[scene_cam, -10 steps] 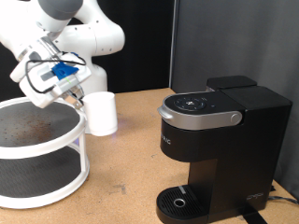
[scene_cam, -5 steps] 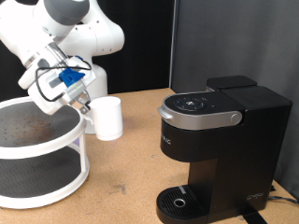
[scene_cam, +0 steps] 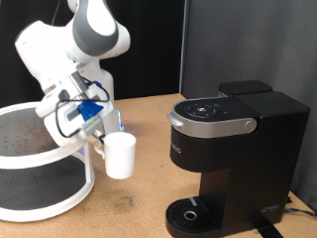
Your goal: Make a cup of coffee with the keurig machine
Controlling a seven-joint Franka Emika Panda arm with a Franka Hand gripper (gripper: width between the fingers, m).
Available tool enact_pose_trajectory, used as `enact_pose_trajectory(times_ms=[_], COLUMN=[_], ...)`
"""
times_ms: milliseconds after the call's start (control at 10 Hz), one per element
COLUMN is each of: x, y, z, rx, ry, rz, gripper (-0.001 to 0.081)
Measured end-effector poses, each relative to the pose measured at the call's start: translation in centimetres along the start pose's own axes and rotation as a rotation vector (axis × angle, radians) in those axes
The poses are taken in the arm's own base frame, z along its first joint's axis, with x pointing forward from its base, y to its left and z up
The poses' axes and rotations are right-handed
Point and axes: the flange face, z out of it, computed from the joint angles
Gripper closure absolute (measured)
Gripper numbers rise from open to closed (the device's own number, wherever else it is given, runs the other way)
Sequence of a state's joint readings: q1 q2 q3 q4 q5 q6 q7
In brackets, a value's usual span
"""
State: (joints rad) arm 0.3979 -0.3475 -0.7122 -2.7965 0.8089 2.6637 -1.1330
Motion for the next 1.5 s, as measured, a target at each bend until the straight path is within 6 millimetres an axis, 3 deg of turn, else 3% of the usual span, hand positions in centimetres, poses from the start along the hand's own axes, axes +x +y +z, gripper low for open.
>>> enact_pose_trajectory(times_ms=[400, 1500], x=[-0.6, 1.1], y=[-0.3, -4.1], z=[4.8, 12.9], rx=[0.011, 0.058], ry=[0.023, 0.009], rz=[0.031, -0.032], gripper=[0.0734, 0.0734])
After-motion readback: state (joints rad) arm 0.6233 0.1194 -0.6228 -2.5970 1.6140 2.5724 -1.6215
